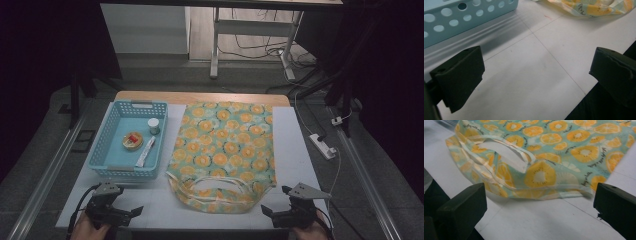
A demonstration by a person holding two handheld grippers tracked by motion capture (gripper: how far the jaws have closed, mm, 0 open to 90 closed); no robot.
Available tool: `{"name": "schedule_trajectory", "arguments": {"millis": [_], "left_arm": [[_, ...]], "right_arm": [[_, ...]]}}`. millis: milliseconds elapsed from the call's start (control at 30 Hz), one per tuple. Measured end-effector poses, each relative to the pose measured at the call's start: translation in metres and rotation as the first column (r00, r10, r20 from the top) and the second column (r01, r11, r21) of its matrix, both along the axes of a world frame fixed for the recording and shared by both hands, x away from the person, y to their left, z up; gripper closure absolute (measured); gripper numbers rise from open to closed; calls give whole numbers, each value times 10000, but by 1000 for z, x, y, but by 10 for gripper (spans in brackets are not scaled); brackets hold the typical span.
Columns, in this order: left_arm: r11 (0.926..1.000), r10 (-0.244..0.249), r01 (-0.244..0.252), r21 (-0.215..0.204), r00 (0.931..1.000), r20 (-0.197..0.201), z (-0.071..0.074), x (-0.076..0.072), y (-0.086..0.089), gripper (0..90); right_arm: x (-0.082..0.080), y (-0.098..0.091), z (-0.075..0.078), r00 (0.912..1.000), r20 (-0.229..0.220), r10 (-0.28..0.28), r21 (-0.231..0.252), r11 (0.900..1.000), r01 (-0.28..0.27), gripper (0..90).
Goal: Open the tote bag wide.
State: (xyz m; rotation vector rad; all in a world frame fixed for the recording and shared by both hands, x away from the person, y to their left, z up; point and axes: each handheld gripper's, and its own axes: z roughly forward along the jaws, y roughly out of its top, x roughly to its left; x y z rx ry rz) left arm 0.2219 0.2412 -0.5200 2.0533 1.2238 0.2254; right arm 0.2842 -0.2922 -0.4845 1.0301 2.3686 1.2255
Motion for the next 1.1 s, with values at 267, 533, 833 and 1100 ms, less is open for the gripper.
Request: {"name": "schedule_trajectory", "arguments": {"millis": [267, 533, 833, 1100], "left_arm": [[9992, 362, -365, 182, 9991, 205, 1, -2, -1, 0], [9979, 440, -457, 450, 9983, 370, 2, -2, -2, 0], [9982, 371, -385, 465, 9988, 314, 1, -1, -2, 0], [9973, 544, -555, 470, 9982, 259, 1, -1, 0, 0]], "right_arm": [[2, 11, 4, 9991, 123, 410, 59, 9991, -410, 0], [6, 23, 7, 9975, -50, 699, 6, 9976, -699, 0], [16, 43, 8, 9938, -241, 1084, -601, 9921, -1097, 0], [21, 62, 4, 9856, -690, 1542, -831, 9837, -1597, 0]]}}
